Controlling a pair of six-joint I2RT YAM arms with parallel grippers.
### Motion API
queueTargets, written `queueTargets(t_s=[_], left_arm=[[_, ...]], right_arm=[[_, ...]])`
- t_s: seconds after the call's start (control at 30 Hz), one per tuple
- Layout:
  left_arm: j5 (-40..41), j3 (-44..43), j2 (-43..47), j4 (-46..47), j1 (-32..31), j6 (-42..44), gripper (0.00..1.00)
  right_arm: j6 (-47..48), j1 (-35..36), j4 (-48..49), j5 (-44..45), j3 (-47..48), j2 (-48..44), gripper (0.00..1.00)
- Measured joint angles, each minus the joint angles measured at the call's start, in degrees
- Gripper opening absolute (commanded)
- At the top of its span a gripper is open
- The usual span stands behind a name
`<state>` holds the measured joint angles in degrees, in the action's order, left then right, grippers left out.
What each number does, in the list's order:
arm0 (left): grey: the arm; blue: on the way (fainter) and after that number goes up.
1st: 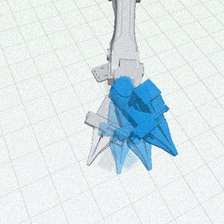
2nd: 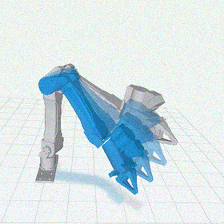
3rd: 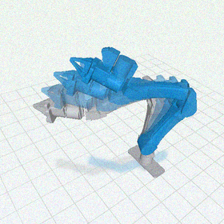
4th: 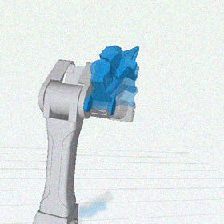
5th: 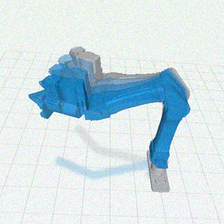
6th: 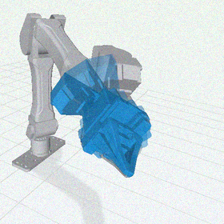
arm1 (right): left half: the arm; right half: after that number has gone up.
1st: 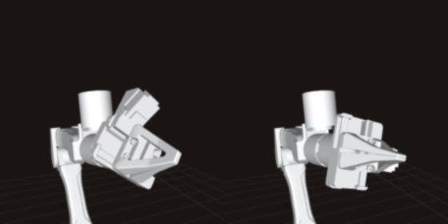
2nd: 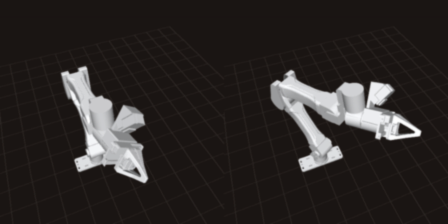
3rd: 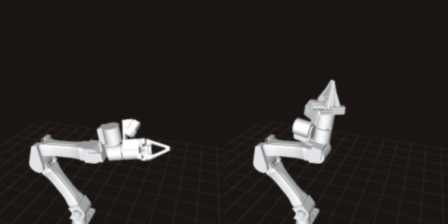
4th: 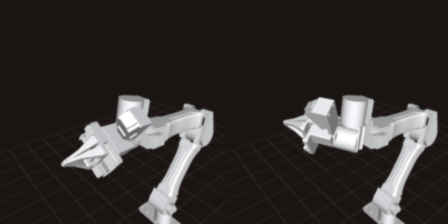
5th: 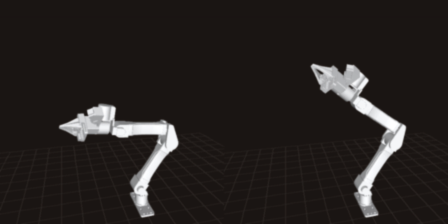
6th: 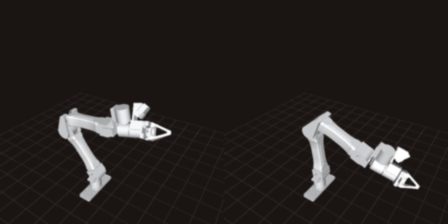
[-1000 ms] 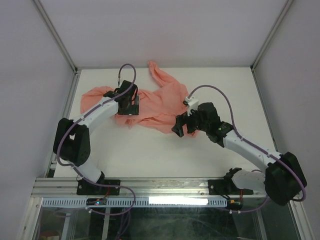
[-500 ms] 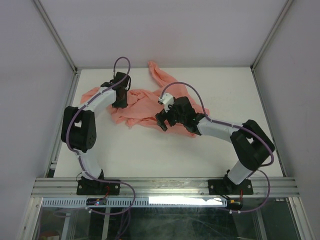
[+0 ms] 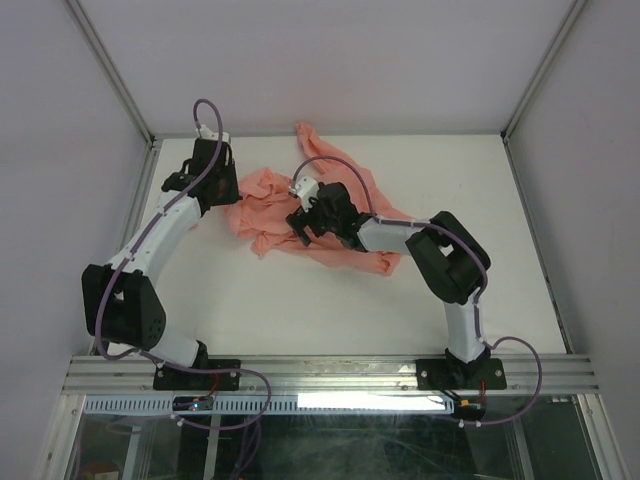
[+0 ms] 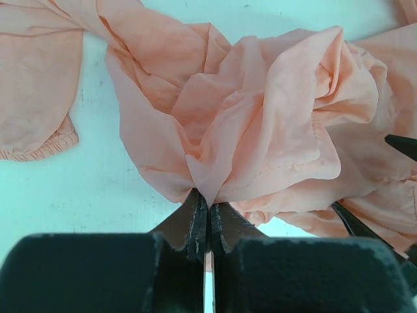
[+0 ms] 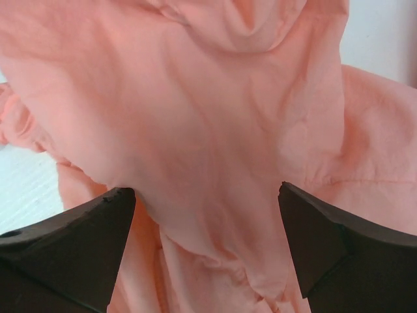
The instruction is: Zip up the jacket
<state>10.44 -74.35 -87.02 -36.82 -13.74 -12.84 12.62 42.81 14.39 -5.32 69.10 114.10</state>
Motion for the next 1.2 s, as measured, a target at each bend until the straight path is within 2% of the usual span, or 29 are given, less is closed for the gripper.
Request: queueTargets(t_s=[0.03, 0.07, 0.13, 0.17, 0.27, 0.3, 0.43, 0.6, 0.77, 0.97, 1.07, 1.2], left_arm=[[-0.35, 0.13, 0.42, 0.04, 0.33, -0.02, 0.00], [-0.66, 0.28, 0.76, 0.09, 0.39, -0.02, 0.00], [-1.79, 0.50, 1.27, 0.17, 1.07, -0.02, 0.00], [-2.27, 0.74, 1.75, 0.26, 1.14, -0.04, 0.00], [-3.41, 1.09, 3.80, 0.09, 1.49, -0.04, 0.00], [-3.58, 1.09, 4.61, 0.11, 1.51, -0.04, 0.00], [-4.50, -0.07, 8.74, -0.63, 1.84, -0.13, 0.00], [-4.50, -9.35, 11.06, -3.23, 1.84, -0.24, 0.00], [-4.35, -27.10, 11.26, -7.30, 1.81, -0.20, 0.00], [-4.61, -48.28, 12.26, -10.84, 1.70, 0.13, 0.00], [-6.19, -51.28, 14.45, -11.96, 1.68, 0.09, 0.00], [-9.20, -50.97, 15.72, -12.24, 1.66, -0.02, 0.00]], right_arm=[[0.00, 0.00, 0.04, 0.04, 0.57, 0.61, 0.71], [0.04, 0.00, 0.02, 0.15, 1.16, 1.16, 0.43], [0.98, -0.04, -0.02, 2.32, 1.86, 1.75, 0.17], [0.68, -0.07, -0.11, 4.35, 2.08, 1.81, 0.14], [0.83, -0.87, -0.39, 8.41, 2.84, 1.79, 0.14], [0.83, -1.53, -0.92, 9.42, 3.26, 1.68, 0.00], [0.94, -4.92, -5.03, 13.90, 4.22, -1.33, 0.00], [0.44, -10.08, -11.82, 18.86, 6.21, -11.50, 0.00], [-0.90, -14.01, -19.85, 21.97, 13.33, -24.94, 0.00], [-1.33, -12.98, -25.79, 22.53, 23.76, -38.42, 0.00], [-2.10, -12.68, -27.85, 21.75, 27.12, -43.17, 0.00], [-2.99, -12.59, -29.68, 21.40, 27.93, -46.58, 0.00]])
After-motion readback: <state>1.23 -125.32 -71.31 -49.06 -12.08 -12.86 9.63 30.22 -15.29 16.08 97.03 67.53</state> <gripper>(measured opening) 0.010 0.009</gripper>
